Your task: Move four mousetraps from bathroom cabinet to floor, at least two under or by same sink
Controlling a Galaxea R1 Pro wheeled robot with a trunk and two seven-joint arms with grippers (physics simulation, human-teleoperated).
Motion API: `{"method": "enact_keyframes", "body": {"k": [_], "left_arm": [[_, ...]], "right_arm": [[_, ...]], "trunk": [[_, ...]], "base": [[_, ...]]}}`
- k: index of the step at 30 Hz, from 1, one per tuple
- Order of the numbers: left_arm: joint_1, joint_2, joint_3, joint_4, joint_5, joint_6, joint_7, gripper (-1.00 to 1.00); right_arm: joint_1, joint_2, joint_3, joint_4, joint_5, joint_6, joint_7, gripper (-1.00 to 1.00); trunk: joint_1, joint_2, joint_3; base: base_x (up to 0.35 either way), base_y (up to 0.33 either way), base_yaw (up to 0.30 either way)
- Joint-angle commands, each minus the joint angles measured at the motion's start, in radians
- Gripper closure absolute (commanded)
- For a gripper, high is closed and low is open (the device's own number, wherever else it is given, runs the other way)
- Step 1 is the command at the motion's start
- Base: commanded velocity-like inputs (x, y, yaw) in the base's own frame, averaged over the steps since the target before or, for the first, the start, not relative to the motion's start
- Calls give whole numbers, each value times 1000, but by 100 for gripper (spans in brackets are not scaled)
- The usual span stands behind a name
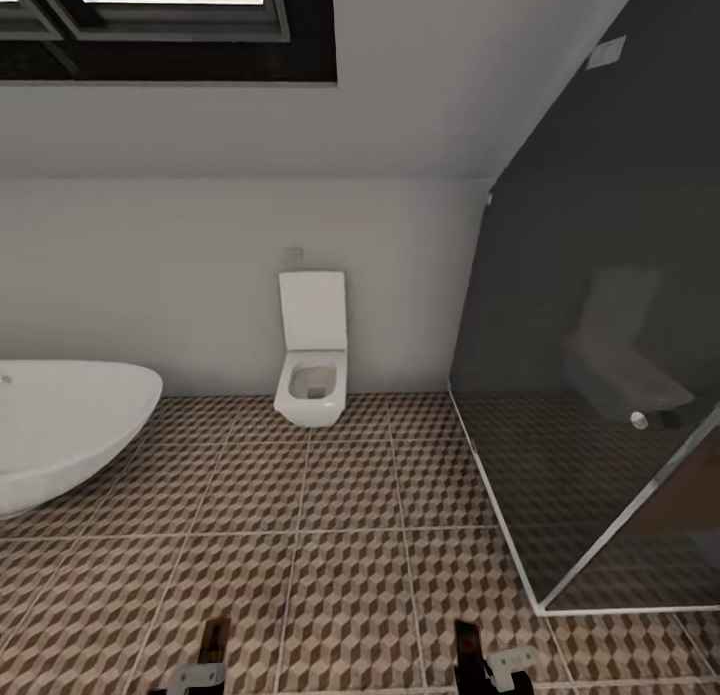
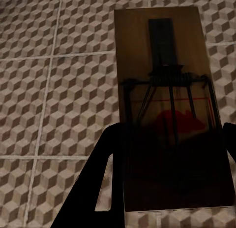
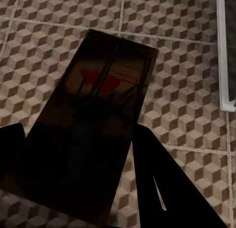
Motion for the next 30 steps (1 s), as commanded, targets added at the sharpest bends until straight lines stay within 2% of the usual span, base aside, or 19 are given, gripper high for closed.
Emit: {"method": "enact_keyframes", "body": {"k": [1, 10, 18, 30], "left_arm": [[-1, 0, -6, 1, -8, -2, 11, 100], [-1, 0, -6, 1, -8, -2, 11, 100], [-1, 0, -6, 1, -8, -2, 11, 100], [-1, 0, -6, 1, -8, -2, 11, 100]], "right_arm": [[-1, -1, 5, 0, -2, -3, -6, 100], [-1, -2, 5, 0, -2, -7, -5, 100], [-1, -4, 7, 24, -1, -87, -4, 100], [-1, -3, 7, 33, -1, -96, -4, 100]], "trunk": [[1, -2, -2], [1, -2, -2], [1, -2, -2], [1, -2, -2]], "base": [[172, 118, 3], [177, 109, 1], [191, 104, 0], [193, 139, 0]]}}
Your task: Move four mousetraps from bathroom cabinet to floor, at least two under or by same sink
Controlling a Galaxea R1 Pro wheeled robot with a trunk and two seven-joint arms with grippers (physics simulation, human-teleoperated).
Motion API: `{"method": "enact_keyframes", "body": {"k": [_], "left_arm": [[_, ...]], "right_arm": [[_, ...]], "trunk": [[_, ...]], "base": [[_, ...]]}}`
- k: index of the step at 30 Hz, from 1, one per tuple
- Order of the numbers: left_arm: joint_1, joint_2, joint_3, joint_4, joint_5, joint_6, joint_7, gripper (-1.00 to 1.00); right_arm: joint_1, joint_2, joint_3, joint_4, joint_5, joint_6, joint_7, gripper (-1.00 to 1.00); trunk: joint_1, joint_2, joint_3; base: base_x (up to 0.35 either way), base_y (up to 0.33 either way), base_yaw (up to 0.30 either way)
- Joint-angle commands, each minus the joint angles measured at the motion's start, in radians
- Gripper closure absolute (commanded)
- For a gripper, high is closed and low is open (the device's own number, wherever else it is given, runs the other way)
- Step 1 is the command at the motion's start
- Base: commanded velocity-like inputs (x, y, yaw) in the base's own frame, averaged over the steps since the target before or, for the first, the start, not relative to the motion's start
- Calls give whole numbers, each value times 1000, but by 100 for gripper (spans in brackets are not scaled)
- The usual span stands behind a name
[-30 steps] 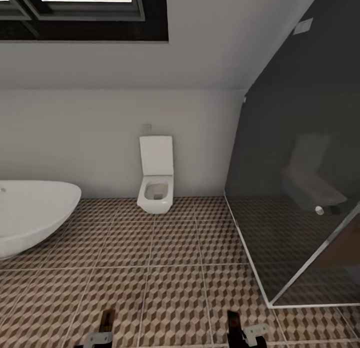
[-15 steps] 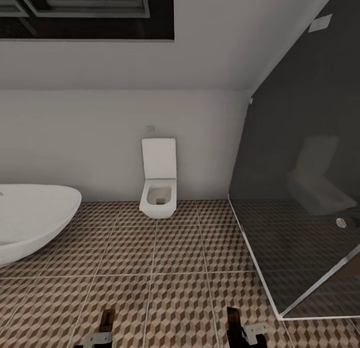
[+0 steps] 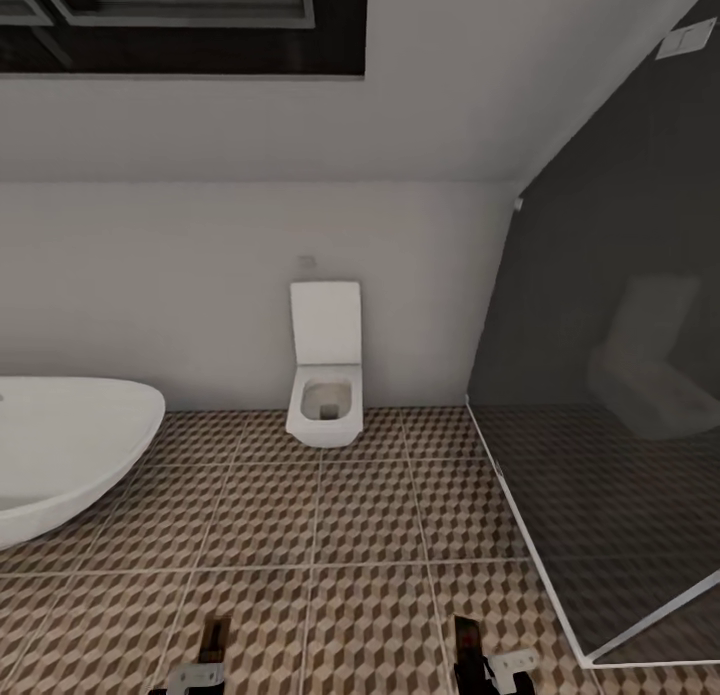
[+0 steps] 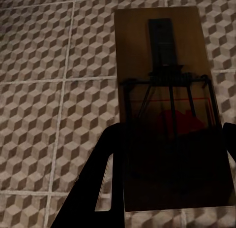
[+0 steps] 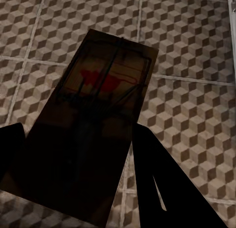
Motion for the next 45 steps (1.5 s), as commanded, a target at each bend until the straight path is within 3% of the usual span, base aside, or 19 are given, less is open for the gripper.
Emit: {"method": "enact_keyframes", "body": {"k": [1, 20, 23, 27, 34, 37, 40, 41, 43, 45], "left_arm": [[-1, 0, -6, 1, -8, -2, 11, 100], [-1, -2, -4, -1, -7, -2, 16, 100], [0, -5, -3, -6, -7, 83, 17, 100], [1, 8, -2, -60, -9, 299, 16, 100], [-3, 39, 0, -172, -9, 429, 18, 100], [-9, 45, 3, -199, -9, 496, 25, 100], [-31, 71, 6, -275, -9, 545, 98, 100], [-40, 96, 18, -357, -9, 583, 174, 100], [-45, 128, 60, -448, -9, 648, 227, 100], [-49, 161, 148, -548, -12, 740, 250, 100]], "right_arm": [[0, -1, 5, 0, -2, -3, -5, 100], [-1, -1, 6, 2, -2, -4, -6, 100], [-1, 0, 5, -3, 0, 5, -8, 100], [-1, 4, 4, -61, 15, 84, -46, 100], [-5, 36, 4, -229, 48, 270, -89, 100], [-42, 54, 4, -270, 54, 345, -92, 100], [-103, 74, 4, -274, 55, 424, -93, 100], [-140, 89, 4, -263, 54, 452, -94, 100], [-181, 107, 4, -234, 55, 470, -94, 100], [-227, 119, 4, -192, 56, 486, -95, 100]], "trunk": [[1, -2, -2], [1, -2, -2], [1, -2, -2], [1, -2, -2], [1, -2, -2], [1, -2, -2], [1, -2, -2], [1, -2, -2], [1, -2, -2], [1, -2, -2]], "base": [[193, 141, 0], [85, 62, 0], [0, 0, 0], [0, 0, 0], [0, 0, 0], [0, 0, 0], [0, 0, 0], [0, 0, 0], [0, 0, 0], [0, 0, 0]]}}
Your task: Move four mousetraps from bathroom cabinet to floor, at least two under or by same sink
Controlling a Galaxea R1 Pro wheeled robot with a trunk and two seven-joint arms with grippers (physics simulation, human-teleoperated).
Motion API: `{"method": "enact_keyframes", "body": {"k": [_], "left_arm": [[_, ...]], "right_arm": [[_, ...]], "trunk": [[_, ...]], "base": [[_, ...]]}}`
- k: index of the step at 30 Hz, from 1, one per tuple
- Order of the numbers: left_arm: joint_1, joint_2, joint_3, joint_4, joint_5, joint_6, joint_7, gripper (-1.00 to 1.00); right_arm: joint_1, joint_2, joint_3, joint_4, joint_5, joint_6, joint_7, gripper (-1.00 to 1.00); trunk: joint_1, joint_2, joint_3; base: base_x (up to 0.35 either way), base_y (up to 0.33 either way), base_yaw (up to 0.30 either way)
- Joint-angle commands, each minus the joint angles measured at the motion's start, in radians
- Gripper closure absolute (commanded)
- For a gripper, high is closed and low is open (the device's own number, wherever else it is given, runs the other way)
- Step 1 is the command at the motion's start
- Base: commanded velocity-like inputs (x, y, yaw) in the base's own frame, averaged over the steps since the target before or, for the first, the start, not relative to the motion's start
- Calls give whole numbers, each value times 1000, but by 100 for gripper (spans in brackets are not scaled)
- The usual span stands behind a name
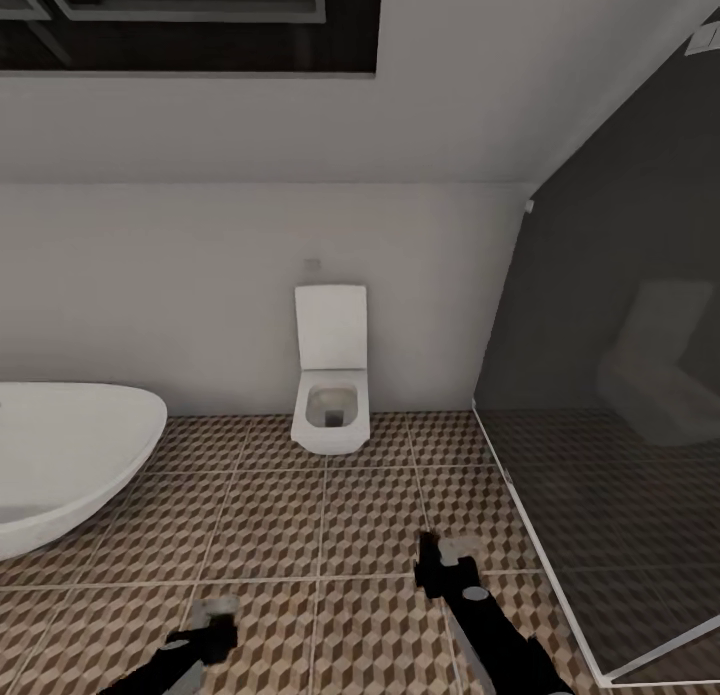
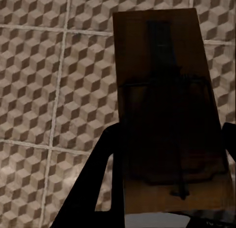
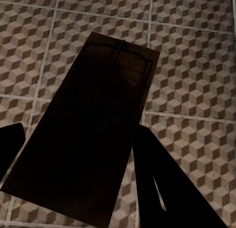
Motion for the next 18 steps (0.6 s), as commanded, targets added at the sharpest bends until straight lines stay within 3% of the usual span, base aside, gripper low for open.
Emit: {"method": "enact_keyframes", "body": {"k": [1, 4, 7, 8, 11, 15, 18], "left_arm": [[-2, 10, 20, -30, 5, 32, 14, 100], [-8, 45, 172, -173, -4, 196, 23, 100], [-10, 52, 233, -253, -30, 278, 25, 100], [-10, 52, 238, -263, -40, 286, 25, 100], [-11, 43, 253, -290, -120, 307, 23, 100], [-11, 9, 258, -305, -272, 313, 18, 100], [-11, 1, 257, -309, -314, 314, 14, 100]], "right_arm": [[-14, 2, 4, 11, 3, 12, -9, 100], [-81, 22, 4, 86, 3, 31, -9, 100], [-109, 33, 5, 128, 4, 34, -9, 100], [-112, 34, 5, 132, 4, 34, -9, 100], [-120, 37, 5, 143, 5, 31, -9, 100], [-123, 35, 6, 143, 5, 26, -6, 100], [-123, 33, 7, 139, 5, 21, -4, 100]], "trunk": [[1, -2, -2], [1, -2, -2], [1, -2, -2], [1, -2, -2], [1, -2, -2], [1, -2, -2], [1, -2, -2]], "base": [[0, 0, 0], [0, 0, 0], [0, 0, 0], [0, 0, 0], [0, 0, 0], [0, 0, 0], [0, 0, 0]]}}
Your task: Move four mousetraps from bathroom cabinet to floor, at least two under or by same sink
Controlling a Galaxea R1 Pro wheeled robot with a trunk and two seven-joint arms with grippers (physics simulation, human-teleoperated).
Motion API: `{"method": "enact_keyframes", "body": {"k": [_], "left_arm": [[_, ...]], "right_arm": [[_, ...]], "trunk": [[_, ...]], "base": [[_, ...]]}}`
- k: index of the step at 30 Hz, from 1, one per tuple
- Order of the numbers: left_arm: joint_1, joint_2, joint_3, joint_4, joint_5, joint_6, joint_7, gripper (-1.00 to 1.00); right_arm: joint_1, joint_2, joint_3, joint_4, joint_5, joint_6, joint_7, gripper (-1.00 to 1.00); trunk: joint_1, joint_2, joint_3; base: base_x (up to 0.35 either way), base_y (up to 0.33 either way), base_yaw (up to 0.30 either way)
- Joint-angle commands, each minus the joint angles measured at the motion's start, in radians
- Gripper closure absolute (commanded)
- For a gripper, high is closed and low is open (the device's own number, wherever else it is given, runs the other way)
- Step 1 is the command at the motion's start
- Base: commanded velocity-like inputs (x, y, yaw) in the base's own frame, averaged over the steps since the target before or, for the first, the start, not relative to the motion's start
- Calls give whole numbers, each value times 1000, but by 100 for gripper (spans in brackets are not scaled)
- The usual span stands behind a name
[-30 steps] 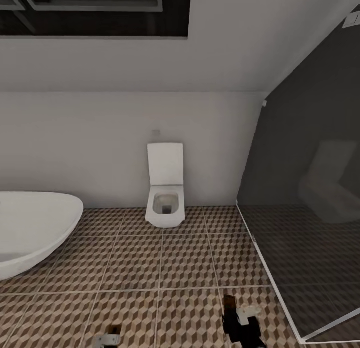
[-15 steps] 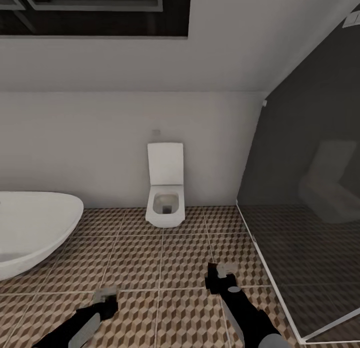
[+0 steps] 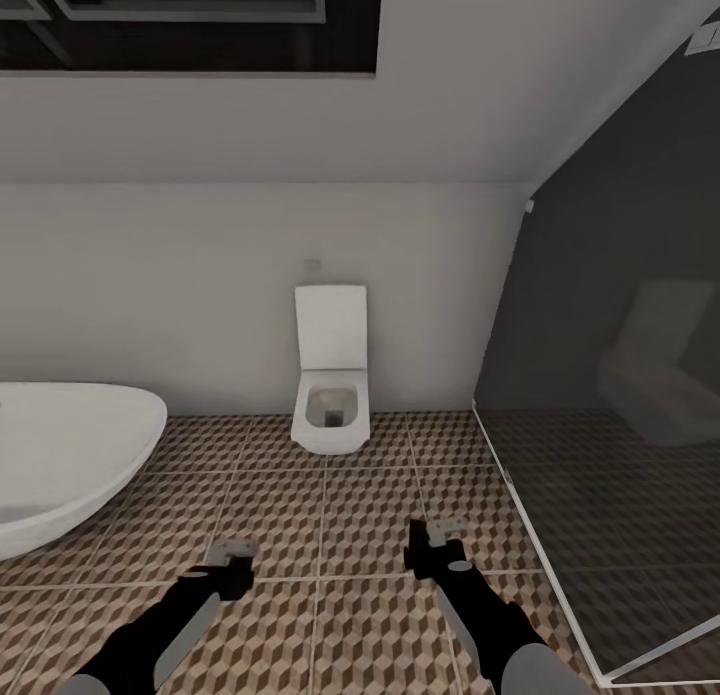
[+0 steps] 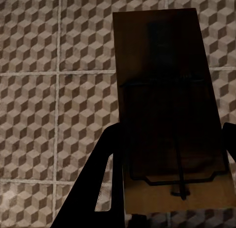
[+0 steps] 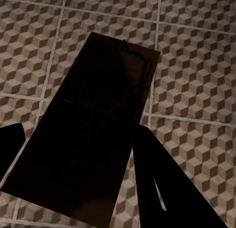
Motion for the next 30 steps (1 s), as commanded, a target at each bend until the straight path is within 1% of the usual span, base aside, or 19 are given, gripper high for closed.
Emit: {"method": "enact_keyframes", "body": {"k": [1, 6, 10, 23, 30], "left_arm": [[-1, 0, -7, -2, 3, 3, 10, 100], [-1, -1, -7, 7, -5, 4, -5, 100], [-1, -2, -6, 13, -7, 4, -24, 100], [-1, -3, -6, 25, -8, 4, -31, 100], [-1, -7, -7, 33, -9, 3, -31, 100]], "right_arm": [[-1, 0, 6, -2, 3, 7, -9, 100], [-1, 0, 5, -5, 3, 7, -11, 100], [-1, -1, 5, -5, 3, 7, -11, 100], [-1, -2, 5, -5, 3, 7, -11, 100], [-1, -2, 5, -5, 3, 7, -12, 100]], "trunk": [[1, -2, -2], [1, -2, -2], [1, -2, -2], [1, -2, -2], [1, -2, -2]], "base": [[0, 0, 0], [7, 4, 0], [178, 121, 0], [272, 170, 0], [332, 44, 0]]}}
